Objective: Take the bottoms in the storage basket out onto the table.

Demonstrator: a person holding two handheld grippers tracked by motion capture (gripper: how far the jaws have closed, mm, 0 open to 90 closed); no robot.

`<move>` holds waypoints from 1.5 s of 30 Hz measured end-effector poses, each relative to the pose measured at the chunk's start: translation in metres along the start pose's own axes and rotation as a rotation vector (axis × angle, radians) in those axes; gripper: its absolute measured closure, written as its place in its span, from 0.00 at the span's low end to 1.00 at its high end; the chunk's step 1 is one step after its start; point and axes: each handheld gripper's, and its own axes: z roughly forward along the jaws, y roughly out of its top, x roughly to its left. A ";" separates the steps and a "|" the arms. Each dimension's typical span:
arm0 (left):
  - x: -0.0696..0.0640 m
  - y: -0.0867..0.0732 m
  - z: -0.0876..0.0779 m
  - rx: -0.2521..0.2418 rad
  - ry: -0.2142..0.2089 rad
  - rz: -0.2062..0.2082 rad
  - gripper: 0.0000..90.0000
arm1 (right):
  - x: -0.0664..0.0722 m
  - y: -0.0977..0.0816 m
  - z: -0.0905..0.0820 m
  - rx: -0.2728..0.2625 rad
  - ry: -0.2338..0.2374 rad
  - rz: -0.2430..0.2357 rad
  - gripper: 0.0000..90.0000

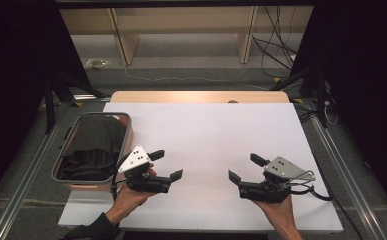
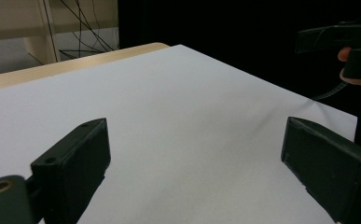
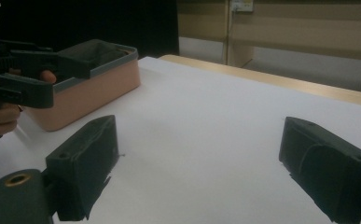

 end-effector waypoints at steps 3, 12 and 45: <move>0.001 0.001 0.000 -0.001 0.005 -0.002 0.09 | 0.000 0.000 0.000 -0.001 0.001 -0.005 0.14; 0.006 0.004 -0.003 -0.008 0.048 -0.006 0.09 | 0.000 0.000 -0.002 -0.005 -0.003 -0.002 0.14; 0.048 0.041 -0.016 0.007 0.210 -0.047 0.10 | 0.002 -0.002 0.006 0.020 -0.010 -0.006 0.15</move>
